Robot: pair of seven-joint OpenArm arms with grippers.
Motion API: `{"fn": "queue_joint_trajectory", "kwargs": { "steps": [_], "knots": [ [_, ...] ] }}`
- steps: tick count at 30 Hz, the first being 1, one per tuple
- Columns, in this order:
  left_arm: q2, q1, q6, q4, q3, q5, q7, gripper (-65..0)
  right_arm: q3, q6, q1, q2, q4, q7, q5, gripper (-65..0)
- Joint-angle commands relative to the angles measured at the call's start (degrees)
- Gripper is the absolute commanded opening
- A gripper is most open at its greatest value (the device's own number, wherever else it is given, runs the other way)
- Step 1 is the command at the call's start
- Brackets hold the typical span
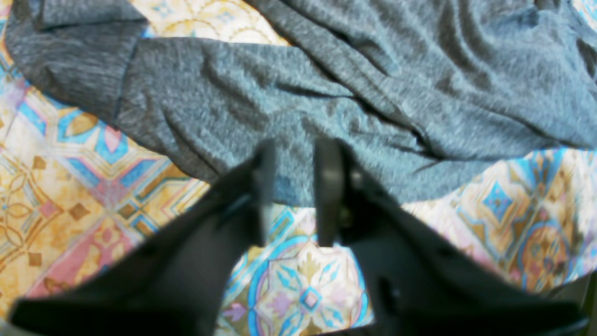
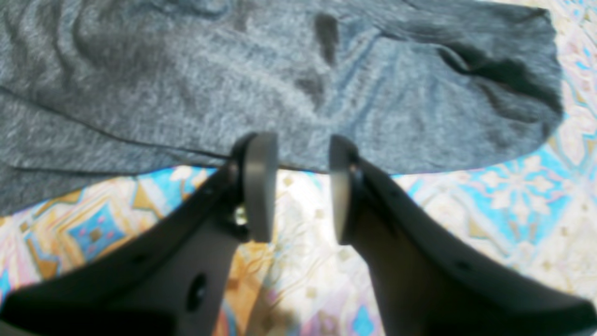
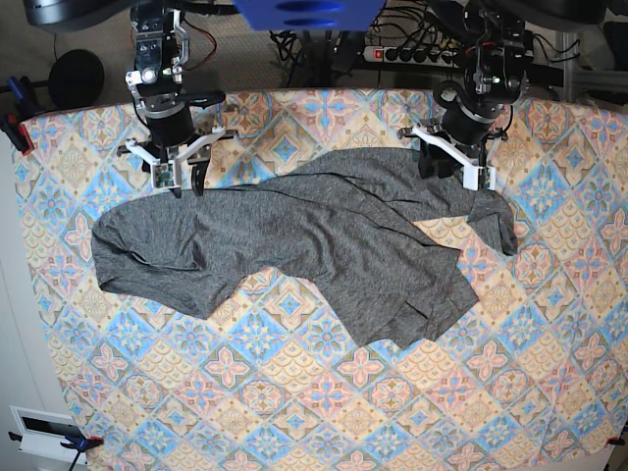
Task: Layout the t-shirt on the table in an organized manner, then fold the t-shirt properly
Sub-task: 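Grasp the shirt edge with the left gripper and a fold with the right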
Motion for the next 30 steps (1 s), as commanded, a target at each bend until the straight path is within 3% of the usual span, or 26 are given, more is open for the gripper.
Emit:
{"fn": "queue_joint_trajectory", "kwargs": {
  "steps": [1, 5, 9, 12, 17, 23, 30],
  "knots": [
    [-2.39, -1.09, -0.32, 0.94, 0.0, -0.79, -1.16, -44.4, 0.14, 0.02, 0.49, 0.28, 1.17, 2.54, 0.07, -44.1],
    [-9.86, -5.04, -0.32, 0.94, 2.46, -0.7, -1.16, -40.0, -0.65, 0.02, 1.81, 0.19, 0.82, 2.54, 0.16, -40.3],
    [-12.5, -9.62, -0.32, 0.5, 0.35, -0.53, -1.16, -40.0, -3.46, 0.02, 5.86, 0.1, 0.82, 2.54, 0.16, -39.9],
    [-12.5, -13.4, -0.32, -1.35, -4.48, -0.35, -1.16, -40.0, -4.08, 0.02, 7.61, 0.01, 0.82, 2.54, 0.16, -39.9],
    [-12.5, -21.75, -0.32, -6.45, -6.06, -0.7, 2.01, -40.0, -4.08, 0.02, 9.55, -0.07, 0.73, 2.45, 0.25, -39.9],
    [-10.39, -29.92, -0.41, -22.98, -5.71, -0.88, 4.65, -39.7, -5.83, 0.02, 9.99, -0.07, 0.73, 2.45, 0.07, -39.9],
    [-6.88, -29.92, -5.42, -24.47, -6.24, -0.88, 4.65, -39.6, -6.01, 0.02, 9.99, -0.07, 0.73, 2.45, -0.02, -39.9]
  ]
}}
